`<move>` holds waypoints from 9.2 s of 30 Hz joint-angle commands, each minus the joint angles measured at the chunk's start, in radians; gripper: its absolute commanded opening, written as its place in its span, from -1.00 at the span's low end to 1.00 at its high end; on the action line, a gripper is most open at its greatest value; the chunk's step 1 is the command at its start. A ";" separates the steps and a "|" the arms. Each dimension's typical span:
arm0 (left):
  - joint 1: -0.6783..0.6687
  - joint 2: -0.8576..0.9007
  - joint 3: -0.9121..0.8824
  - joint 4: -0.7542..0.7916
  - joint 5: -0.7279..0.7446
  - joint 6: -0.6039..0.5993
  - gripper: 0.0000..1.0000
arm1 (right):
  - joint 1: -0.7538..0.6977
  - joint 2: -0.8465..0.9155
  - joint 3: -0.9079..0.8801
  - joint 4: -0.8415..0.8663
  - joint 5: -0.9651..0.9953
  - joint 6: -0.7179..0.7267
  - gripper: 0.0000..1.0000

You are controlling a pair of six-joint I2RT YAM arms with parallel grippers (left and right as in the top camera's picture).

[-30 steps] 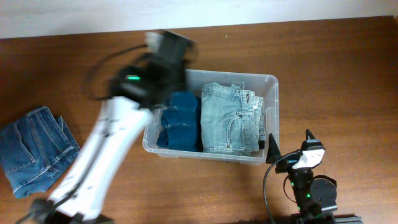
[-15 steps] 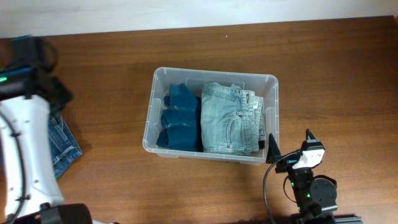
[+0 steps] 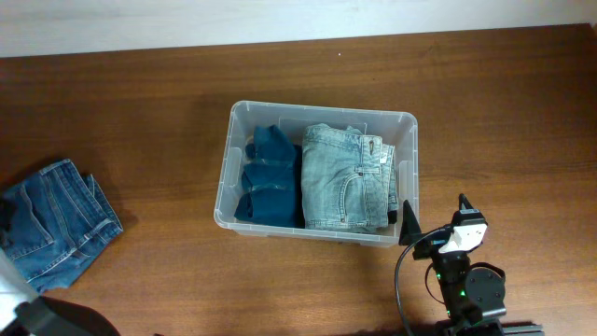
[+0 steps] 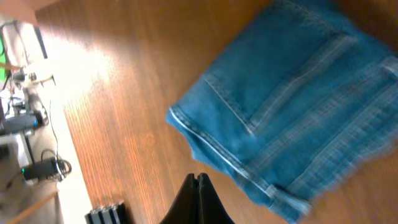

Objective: Pack container
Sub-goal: 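Move the left gripper back to the dark blue jeans on the left, then grasp the folded dark blue jeans with the left gripper, then lift the dark blue jeans and lay them over the bin, then lower the dark blue jeans into the bin's left side with the left gripper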

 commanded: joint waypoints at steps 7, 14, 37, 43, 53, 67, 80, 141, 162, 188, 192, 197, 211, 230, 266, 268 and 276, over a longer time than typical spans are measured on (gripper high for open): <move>0.074 0.005 -0.348 0.296 0.051 0.056 -0.99 | -0.008 -0.010 -0.008 -0.002 0.016 0.000 0.97; 0.074 0.005 -0.548 0.627 0.223 0.220 -0.99 | -0.008 -0.010 -0.008 -0.002 0.016 0.000 0.97; -0.063 0.039 -0.701 1.014 0.643 0.196 -0.99 | -0.008 -0.010 -0.008 -0.002 0.016 0.000 0.97; -0.097 0.025 -0.660 1.007 0.643 0.188 -0.99 | -0.008 -0.010 -0.008 -0.002 0.016 0.000 0.97; -0.095 -0.141 -0.602 0.861 0.536 0.093 -0.97 | -0.008 -0.010 -0.008 -0.002 0.016 0.000 0.97; -0.044 -0.117 -0.604 0.631 0.208 0.130 0.98 | -0.008 -0.010 -0.008 -0.002 0.016 0.000 0.97; -0.027 0.073 -0.604 0.700 0.268 0.160 0.98 | -0.008 -0.010 -0.008 -0.002 0.016 0.000 0.97; -0.314 -0.161 -0.192 0.489 0.843 0.288 -0.99 | -0.008 -0.010 -0.008 -0.002 0.016 0.000 0.97; -0.719 -0.183 0.217 0.495 0.935 0.214 -0.99 | -0.008 -0.010 -0.008 -0.002 0.016 0.000 0.97; -1.316 0.069 0.217 0.548 0.911 0.256 -0.99 | -0.008 -0.010 -0.008 -0.002 0.016 0.000 0.97; -1.323 0.087 0.217 0.496 0.911 0.292 -0.99 | -0.008 -0.010 -0.008 -0.002 0.016 0.000 0.97; -1.315 0.081 0.217 0.389 0.885 0.291 -0.99 | -0.008 -0.010 -0.008 -0.002 0.016 0.000 0.97; -1.315 0.081 0.217 0.007 0.376 0.291 -0.99 | -0.008 -0.010 -0.008 -0.002 0.016 0.000 0.97; -1.313 0.083 0.070 -0.021 0.060 0.223 -0.99 | -0.008 -0.010 -0.008 -0.002 0.016 0.000 0.97; -1.309 0.027 0.180 -0.071 -0.201 0.100 0.66 | -0.008 -0.010 -0.008 -0.002 0.016 0.000 0.97; -1.310 0.015 0.228 -0.082 -0.120 0.100 0.66 | -0.008 -0.010 -0.008 -0.002 0.016 0.000 0.97; -1.310 0.004 0.232 -0.124 0.168 0.134 -0.76 | -0.008 -0.010 -0.008 -0.002 0.016 0.000 0.97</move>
